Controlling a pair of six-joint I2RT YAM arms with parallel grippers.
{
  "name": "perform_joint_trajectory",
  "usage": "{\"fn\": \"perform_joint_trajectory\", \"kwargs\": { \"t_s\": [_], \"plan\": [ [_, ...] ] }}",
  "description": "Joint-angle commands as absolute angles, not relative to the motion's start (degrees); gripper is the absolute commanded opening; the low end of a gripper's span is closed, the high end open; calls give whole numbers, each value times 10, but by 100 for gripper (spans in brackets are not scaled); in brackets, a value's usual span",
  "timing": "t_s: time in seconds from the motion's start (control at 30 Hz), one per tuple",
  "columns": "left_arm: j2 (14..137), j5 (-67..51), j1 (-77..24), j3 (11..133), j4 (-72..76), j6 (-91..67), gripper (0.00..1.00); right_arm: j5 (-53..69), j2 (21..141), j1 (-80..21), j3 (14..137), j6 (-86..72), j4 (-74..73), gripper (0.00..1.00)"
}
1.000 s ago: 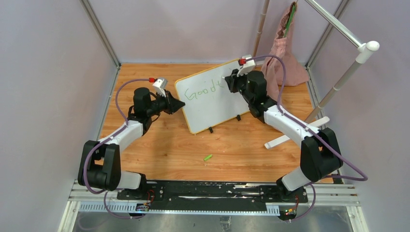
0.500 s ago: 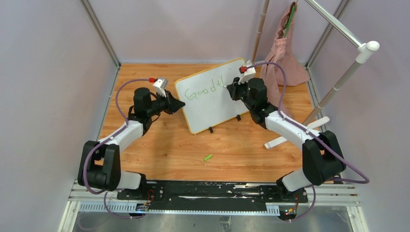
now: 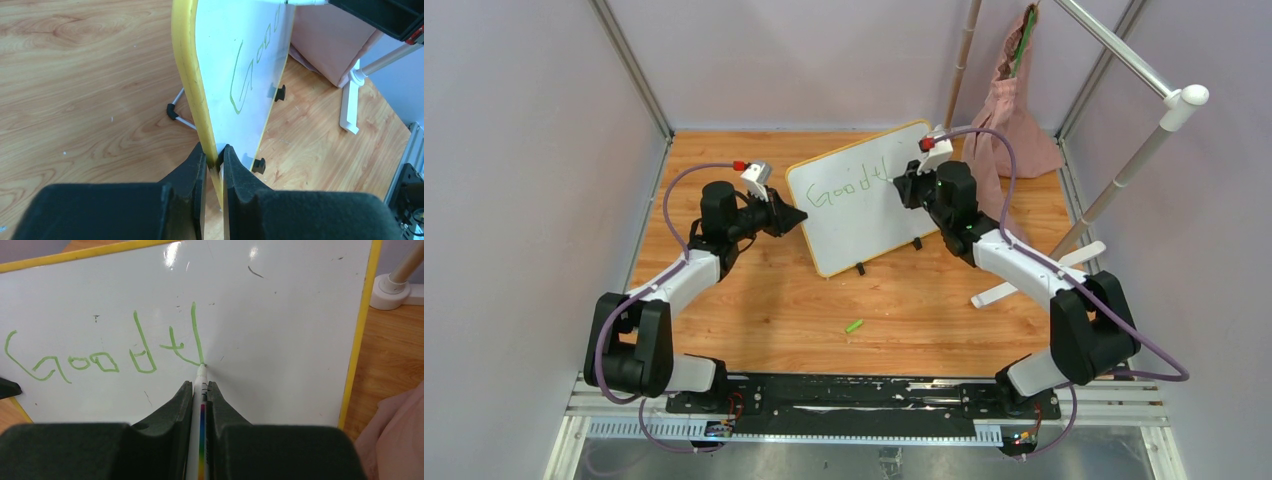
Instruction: Write a sentence on the whiteboard
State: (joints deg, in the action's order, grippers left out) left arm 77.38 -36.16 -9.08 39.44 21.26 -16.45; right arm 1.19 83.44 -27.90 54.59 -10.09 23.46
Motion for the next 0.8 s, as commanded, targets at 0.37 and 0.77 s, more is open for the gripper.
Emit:
{"fn": "perform_joint_trajectory", "kwargs": {
  "t_s": [0.37,0.77],
  "plan": [
    [776,-307,-95,398,187,-97,0,1,858,-267,613,-88,220,0],
    [779,-306,-96,399,185,-95,0,1,852,-249,609,-90,216,0]
  ]
}}
